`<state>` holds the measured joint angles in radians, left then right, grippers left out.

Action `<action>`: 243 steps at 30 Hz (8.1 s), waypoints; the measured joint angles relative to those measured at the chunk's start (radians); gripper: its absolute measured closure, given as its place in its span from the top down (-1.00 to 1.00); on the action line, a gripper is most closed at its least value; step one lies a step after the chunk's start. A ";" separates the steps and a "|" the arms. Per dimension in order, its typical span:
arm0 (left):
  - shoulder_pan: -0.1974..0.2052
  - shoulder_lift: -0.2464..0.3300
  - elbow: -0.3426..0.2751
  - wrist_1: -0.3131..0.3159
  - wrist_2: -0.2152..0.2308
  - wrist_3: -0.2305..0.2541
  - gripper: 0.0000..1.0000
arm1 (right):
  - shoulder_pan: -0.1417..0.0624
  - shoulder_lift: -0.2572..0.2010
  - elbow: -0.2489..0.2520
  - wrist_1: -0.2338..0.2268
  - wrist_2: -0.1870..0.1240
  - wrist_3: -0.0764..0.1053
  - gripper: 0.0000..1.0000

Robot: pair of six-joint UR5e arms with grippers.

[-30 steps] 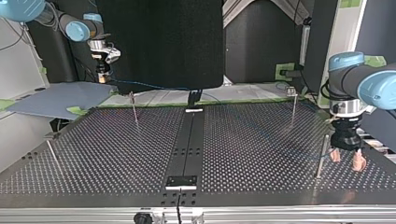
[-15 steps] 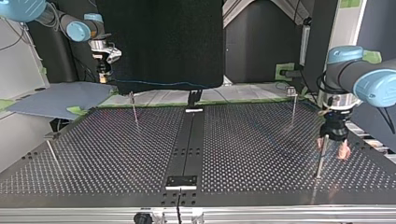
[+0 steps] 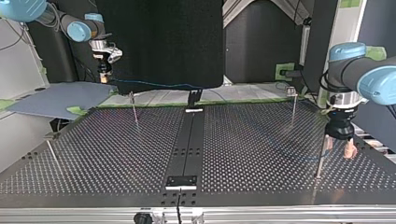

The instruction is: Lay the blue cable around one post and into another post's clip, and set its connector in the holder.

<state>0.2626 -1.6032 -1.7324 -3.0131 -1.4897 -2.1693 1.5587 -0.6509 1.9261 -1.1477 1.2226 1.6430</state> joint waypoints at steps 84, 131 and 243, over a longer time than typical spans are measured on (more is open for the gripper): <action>-0.152 0.176 0.207 -0.478 -0.103 0.415 1.00 | 0.023 0.000 -0.006 0.000 0.001 -0.004 -1.00; -0.196 0.141 0.318 -0.633 -0.141 0.726 1.00 | 0.028 0.000 -0.008 0.018 0.003 -0.018 -1.00; -0.185 0.159 0.218 -0.537 -0.228 0.566 1.00 | 0.045 -0.003 -0.008 0.041 0.018 -0.047 -1.00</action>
<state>0.0777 -1.4439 -1.5145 -3.5498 -1.7182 -1.6030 1.6035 -0.6535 1.9182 -1.1062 1.2409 1.5956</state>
